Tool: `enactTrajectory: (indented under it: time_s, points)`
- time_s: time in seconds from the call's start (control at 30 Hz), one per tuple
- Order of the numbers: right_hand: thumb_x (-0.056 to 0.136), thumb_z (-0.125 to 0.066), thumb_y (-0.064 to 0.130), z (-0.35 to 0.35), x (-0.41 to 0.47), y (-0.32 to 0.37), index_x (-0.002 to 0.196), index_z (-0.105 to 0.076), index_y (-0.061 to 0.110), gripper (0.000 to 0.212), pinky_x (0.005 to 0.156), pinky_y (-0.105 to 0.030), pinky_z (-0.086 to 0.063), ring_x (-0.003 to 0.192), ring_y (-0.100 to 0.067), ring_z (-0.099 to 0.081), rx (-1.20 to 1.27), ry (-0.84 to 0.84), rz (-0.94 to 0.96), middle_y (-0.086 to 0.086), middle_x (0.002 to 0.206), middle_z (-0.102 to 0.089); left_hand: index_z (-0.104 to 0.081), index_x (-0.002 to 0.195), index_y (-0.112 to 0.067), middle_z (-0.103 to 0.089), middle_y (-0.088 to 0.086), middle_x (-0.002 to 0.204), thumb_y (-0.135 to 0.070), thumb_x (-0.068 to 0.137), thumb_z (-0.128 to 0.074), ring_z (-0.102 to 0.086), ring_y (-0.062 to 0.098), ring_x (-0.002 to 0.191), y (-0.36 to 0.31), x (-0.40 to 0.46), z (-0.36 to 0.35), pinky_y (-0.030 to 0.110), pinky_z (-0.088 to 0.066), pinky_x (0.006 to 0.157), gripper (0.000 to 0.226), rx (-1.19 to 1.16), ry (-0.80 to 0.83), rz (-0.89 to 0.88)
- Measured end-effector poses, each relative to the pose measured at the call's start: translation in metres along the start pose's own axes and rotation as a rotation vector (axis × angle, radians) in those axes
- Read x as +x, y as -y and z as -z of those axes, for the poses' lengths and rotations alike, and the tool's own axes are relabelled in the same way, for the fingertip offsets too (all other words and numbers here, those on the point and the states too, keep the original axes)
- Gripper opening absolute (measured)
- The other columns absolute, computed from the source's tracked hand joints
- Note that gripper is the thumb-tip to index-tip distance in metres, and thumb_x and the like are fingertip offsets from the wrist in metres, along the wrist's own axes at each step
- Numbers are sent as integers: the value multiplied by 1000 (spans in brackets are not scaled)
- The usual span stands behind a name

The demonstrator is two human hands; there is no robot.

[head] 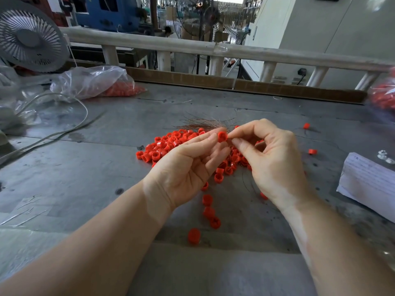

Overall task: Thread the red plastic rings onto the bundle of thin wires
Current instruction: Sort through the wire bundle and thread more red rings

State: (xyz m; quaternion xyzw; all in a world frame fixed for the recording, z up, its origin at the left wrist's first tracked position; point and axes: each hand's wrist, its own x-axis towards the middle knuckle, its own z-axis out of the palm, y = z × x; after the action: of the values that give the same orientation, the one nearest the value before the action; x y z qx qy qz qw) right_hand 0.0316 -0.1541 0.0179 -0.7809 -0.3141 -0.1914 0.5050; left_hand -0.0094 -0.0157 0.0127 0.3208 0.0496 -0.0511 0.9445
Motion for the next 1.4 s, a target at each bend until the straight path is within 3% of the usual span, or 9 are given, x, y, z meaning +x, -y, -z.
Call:
enactTrajectory:
  time_s: [0.13,0.3,0.43,0.6,0.77,0.97,1.1,1.4]
  points:
    - [82,-68,1,-1,0,0,79,-69,19,18,64,-4,-36,67,5,-54,-18,-17,27,-3,79,-63,-76,81,-2,-69,10,74,0,67,-57,-68,11,65,1,1,0,19,-57,60,24,37,-12,-20]
    - [83,-66,2,0,0,-2,81,-70,13,12,66,-9,-35,66,-4,-49,-119,-119,57,-1,76,-57,-76,84,-3,-69,9,75,1,69,-55,-69,12,66,1,2,2,20,-56,58,26,30,-10,-16]
    - [84,-65,2,-1,-2,-1,83,-71,8,8,69,-27,-44,73,-19,-53,-238,-133,137,-2,75,-53,-76,82,-4,-69,10,75,2,70,-54,-68,12,66,1,3,2,20,-56,58,25,33,-10,-30]
    - [84,-65,0,1,-2,-2,82,-71,3,7,66,-36,-47,73,-28,-55,-369,-167,261,-10,75,-56,-76,82,-4,-68,11,75,2,70,-55,-68,13,65,2,2,1,20,-56,57,25,45,-8,-37]
    - [85,-64,3,0,-3,-3,83,-71,2,7,65,-32,-46,73,-26,-55,-474,-172,319,-9,74,-55,-76,82,-5,-68,9,73,1,69,-56,-68,13,66,1,3,2,20,-56,59,25,67,-12,-49]
    - [83,-67,3,0,1,-2,78,-69,18,16,66,-8,-36,67,-3,-53,-69,-90,15,-3,77,-61,-75,83,-2,-68,9,73,0,69,-56,-69,13,65,2,4,1,20,-56,58,24,35,-11,-35]
    - [83,-67,4,-2,1,-2,75,-64,31,28,64,-7,-38,71,-1,-57,42,-50,-52,1,79,-66,-76,81,-3,-68,9,74,0,70,-55,-68,13,65,2,3,1,21,-57,60,24,35,14,-25]
    - [81,-68,1,-2,0,-3,77,-66,24,24,64,-3,-37,65,8,-55,1,-20,2,0,76,-65,-76,80,-3,-68,9,72,1,71,-54,-68,12,62,2,2,-1,20,-57,60,24,32,7,-17]
